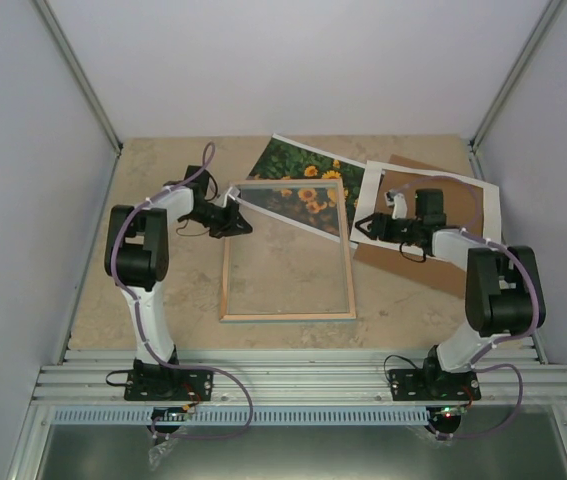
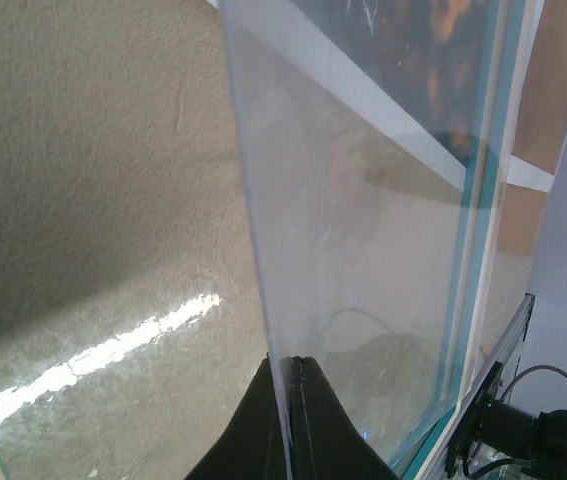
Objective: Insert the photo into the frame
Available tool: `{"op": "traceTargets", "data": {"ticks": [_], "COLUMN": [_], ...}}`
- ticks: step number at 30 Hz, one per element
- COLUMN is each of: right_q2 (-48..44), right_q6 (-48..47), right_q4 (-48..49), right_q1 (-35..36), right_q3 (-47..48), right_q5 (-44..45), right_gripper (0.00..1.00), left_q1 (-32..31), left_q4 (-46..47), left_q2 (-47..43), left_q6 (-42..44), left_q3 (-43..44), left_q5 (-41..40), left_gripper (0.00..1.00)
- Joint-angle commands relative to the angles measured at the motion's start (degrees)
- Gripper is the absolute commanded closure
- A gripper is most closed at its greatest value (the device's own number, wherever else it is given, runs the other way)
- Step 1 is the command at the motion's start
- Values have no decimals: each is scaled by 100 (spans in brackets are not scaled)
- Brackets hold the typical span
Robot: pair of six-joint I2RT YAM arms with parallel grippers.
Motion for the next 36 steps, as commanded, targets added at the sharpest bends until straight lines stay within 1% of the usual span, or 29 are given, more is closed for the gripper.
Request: {"op": "traceTargets", "data": {"ticks": [1, 6, 10, 20, 29, 36], "right_q2": [427, 791, 893, 799, 718, 710], "right_q6": [-306, -365, -378, -471, -469, -473], "right_q4": [-336, -488, -523, -550, -527, -531], "right_q1": [291, 488, 536, 545, 550, 545], "right_q3": [165, 346, 434, 418, 391, 408], "right_q5": [42, -14, -25, 115, 119, 140], "right_gripper": [43, 43, 44, 45, 45, 45], "left_q1": [31, 32, 31, 39, 36, 37], "left_q4": [-147, -142, -151, -306, -424, -689], "left_q2": [151, 199, 241, 472, 615, 650], "left_q6": [138, 150, 132, 123, 131, 193], "left_q3": [101, 115, 143, 301, 421, 440], "left_q5": [-98, -96, -273, -731, -1000, -1082], "left_gripper": [100, 100, 100, 100, 100, 100]}}
